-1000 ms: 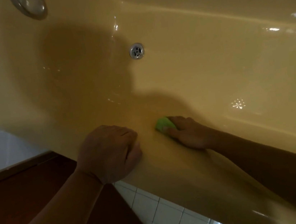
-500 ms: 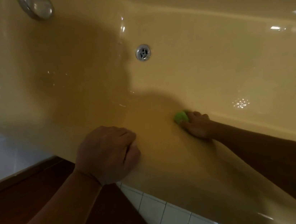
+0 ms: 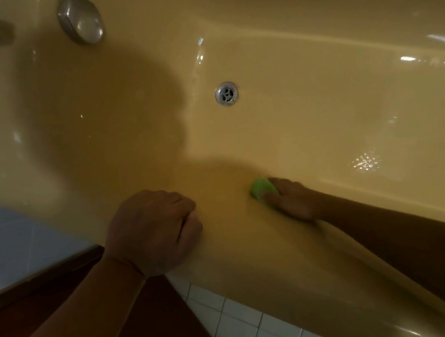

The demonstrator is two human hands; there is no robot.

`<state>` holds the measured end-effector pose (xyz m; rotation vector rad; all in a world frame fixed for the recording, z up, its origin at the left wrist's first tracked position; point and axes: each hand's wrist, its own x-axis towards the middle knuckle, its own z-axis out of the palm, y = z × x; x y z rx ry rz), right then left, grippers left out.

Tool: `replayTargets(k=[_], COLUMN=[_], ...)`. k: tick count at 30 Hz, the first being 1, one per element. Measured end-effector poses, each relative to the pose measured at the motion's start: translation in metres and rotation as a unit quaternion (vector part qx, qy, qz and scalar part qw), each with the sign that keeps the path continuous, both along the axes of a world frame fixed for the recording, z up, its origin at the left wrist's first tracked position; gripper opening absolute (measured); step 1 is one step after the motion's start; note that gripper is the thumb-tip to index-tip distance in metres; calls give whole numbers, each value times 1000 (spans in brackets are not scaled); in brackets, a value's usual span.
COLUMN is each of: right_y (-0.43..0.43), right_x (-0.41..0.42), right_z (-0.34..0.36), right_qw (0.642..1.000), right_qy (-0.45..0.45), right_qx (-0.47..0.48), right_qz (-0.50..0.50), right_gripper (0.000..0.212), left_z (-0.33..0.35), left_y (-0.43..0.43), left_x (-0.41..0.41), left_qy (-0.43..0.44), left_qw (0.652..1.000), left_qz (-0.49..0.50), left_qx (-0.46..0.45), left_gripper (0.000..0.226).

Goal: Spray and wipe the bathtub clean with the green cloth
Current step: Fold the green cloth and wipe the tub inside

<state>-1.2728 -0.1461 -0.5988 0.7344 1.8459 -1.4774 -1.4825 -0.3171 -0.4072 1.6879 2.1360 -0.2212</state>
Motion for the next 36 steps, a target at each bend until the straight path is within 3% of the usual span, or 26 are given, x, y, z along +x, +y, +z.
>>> replayTargets(k=[2, 4, 9, 11, 14, 16, 19, 21, 23, 26, 30, 33, 36], right_y=[-1, -5, -20, -19, -14, -9, 0, -3, -12, -29, -37, -31, -22], right_x=[-9, -23, -29, -18, -17, -22, -24, -33, -51, -66, -53, -62, -68], right_z=[-37, -28, 120, 159, 140, 86, -4, -30, -4, 86, 168, 131, 32], right_qw=[996, 995, 985, 974, 974, 987, 1000, 995, 997, 995, 975, 982, 997], right_qy=[-79, -90, 132, 164, 147, 112, -4, -95, -72, 64, 182, 145, 60], right_qx=[46, 31, -108, -156, -169, -114, -15, 30, 14, -72, -128, -121, -47], right_qz=[-7, -14, 3, 15, -16, -26, -5, -15, -18, -18, -22, -29, -7], right_gripper=[90, 89, 67, 66, 51, 46, 88, 85, 79, 62, 62, 58, 73], left_z=[0, 0, -2, -3, -4, -5, -7, -6, -5, -5, -9, -11, -13], left_y=[-2, -3, -6, -7, -10, -11, -13, -15, -16, -17, -19, -22, -25], left_x=[-4, -8, -18, -22, -28, -32, -39, -43, -48, -55, -63, -67, -74], left_qy=[7, 14, 29, 31, 32, 36, 33, 31, 31, 44, 70, 70, 68], left_qw=[1000, 1000, 999, 999, 999, 999, 999, 998, 998, 998, 995, 995, 995], left_qz=[11, 21, 34, 33, 37, 39, 32, 32, 31, 39, 55, 62, 63], left_qx=[5, 14, -1, -4, 5, 7, 20, 34, 41, 37, 33, 36, 46], left_gripper=[45, 43, 43, 42, 42, 42, 42, 41, 41, 41, 43, 43, 44])
